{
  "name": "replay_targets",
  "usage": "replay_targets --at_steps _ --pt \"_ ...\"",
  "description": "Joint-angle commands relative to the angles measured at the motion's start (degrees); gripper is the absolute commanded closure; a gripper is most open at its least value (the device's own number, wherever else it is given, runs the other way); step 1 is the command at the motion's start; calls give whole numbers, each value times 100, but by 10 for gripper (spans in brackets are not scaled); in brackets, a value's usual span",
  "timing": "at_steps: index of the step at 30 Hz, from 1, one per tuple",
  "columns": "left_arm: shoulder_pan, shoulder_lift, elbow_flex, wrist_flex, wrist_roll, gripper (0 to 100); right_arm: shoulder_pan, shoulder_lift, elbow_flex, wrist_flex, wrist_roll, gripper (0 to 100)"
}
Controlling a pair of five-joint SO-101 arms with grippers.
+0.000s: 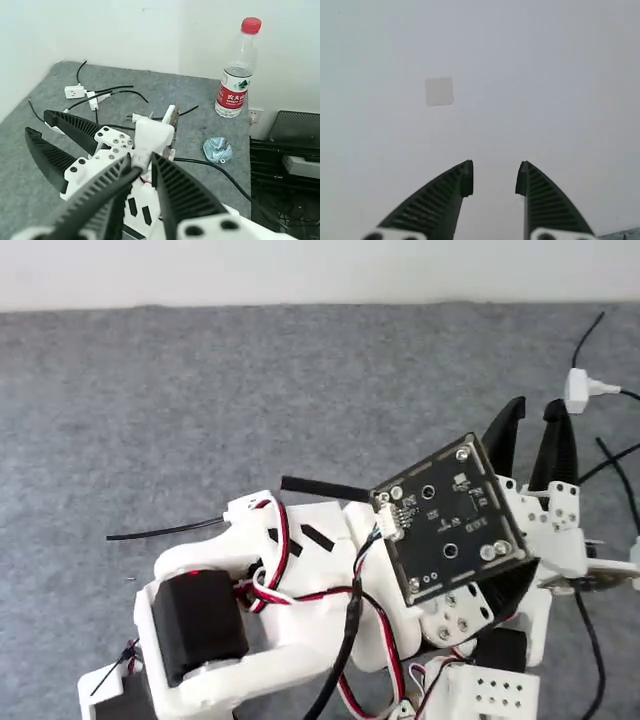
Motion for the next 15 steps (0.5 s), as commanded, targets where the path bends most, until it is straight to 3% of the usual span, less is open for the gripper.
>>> replay_targets --at_steps 1,15 --pt "-176 35 224 273 9 990 13 -4 -299 -75 -9 837" --pt "-404 -26 189 237 -26 990 13 -4 -185 -84 0 837"
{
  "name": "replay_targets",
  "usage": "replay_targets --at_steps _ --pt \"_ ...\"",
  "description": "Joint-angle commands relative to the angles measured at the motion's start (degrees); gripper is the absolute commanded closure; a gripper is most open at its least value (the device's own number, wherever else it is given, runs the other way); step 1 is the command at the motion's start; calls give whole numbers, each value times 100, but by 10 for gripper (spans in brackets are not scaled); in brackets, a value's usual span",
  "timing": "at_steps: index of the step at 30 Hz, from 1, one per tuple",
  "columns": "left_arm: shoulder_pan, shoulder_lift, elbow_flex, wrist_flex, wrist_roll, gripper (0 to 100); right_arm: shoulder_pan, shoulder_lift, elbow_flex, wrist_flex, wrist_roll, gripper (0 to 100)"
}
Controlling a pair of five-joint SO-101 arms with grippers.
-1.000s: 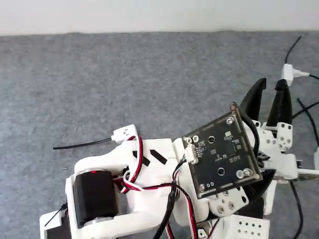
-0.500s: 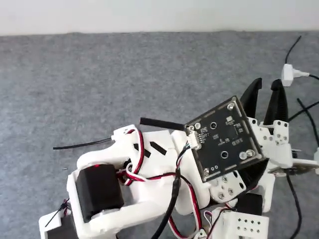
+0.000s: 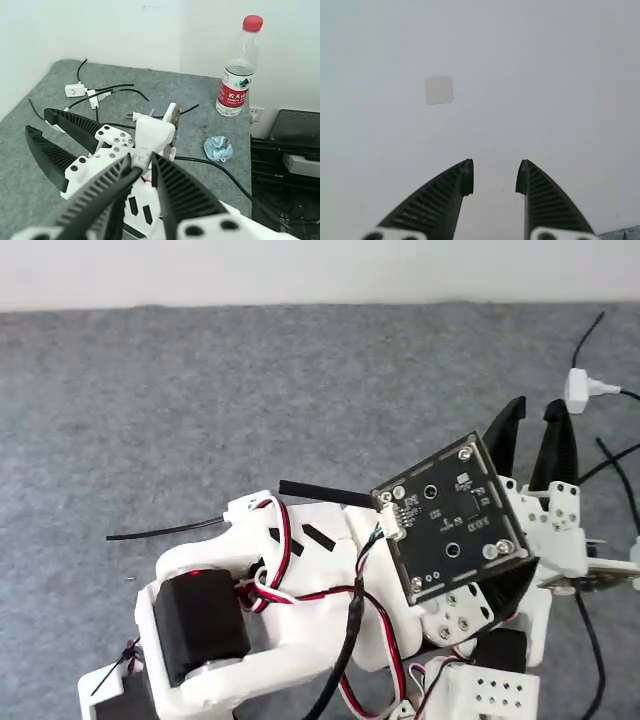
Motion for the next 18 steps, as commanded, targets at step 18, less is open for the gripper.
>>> replay_targets --at_steps 18 --pt "-1855 -273 242 229 -35 991 13 -13 -123 -75 -18 837"
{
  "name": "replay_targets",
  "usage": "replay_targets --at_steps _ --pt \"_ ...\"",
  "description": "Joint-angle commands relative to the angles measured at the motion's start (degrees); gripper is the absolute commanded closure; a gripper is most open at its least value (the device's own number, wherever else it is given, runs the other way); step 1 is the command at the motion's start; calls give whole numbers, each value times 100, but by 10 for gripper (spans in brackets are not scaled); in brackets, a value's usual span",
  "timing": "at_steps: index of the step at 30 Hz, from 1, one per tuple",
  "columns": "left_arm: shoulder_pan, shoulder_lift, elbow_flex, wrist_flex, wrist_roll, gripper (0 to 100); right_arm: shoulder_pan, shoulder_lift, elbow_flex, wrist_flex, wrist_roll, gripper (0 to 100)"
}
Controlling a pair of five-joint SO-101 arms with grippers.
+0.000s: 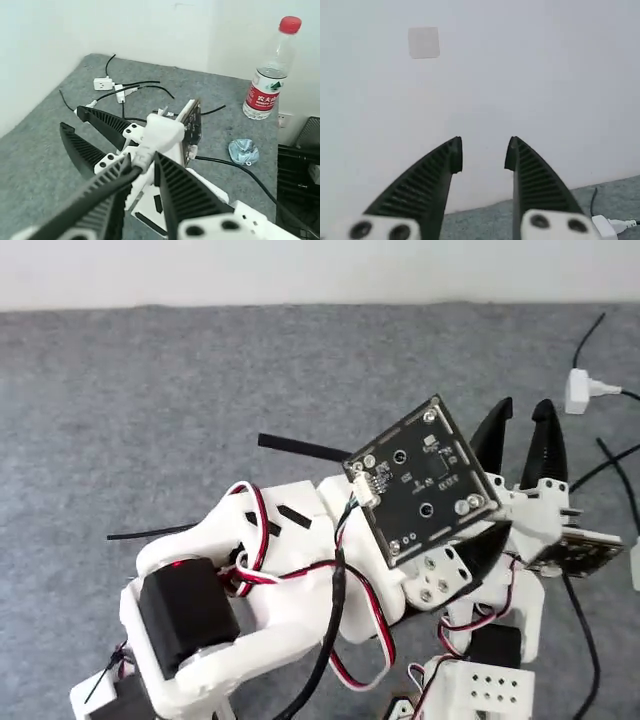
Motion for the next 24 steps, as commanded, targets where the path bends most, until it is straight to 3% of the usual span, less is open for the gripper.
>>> replay_targets --at_steps 1,17,24 --pt "-862 -44 136 211 -18 991 40 -48 -149 -101 -70 837" --pt "-1943 -18 136 237 26 991 31 -40 -9 -110 -70 837" --pt "-2004 -62 470 237 26 991 -84 -40 0 -110 -44 837"
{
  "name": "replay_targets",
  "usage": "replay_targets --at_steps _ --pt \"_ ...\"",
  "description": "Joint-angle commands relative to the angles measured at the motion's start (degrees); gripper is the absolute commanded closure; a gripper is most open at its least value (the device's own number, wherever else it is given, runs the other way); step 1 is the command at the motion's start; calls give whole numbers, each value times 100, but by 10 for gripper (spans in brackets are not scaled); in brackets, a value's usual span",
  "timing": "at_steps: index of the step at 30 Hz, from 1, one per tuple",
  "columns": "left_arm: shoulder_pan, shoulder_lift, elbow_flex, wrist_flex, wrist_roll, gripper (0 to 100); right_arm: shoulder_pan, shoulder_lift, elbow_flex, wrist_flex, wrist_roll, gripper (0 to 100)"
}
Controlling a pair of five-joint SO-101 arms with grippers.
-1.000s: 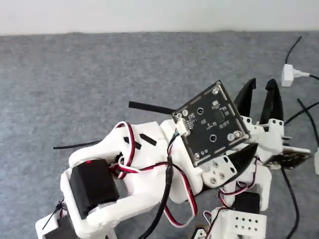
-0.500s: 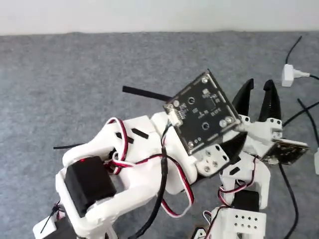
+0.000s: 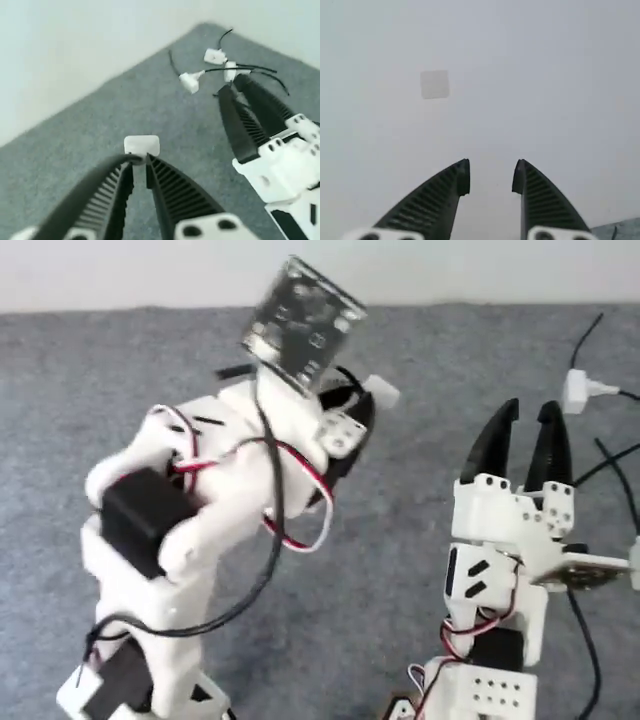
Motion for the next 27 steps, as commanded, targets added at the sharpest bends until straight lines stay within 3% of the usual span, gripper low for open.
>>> replay_targets --at_steps 1,23,27 --pt "-9 -97 154 141 9 991 -136 -84 -88 -84 -18 837" --pt "-53 -97 541 141 18 991 -198 -75 -35 -66 -18 837" --pt "-299 -97 1077 105 18 991 -444 391 -413 453 431 837"
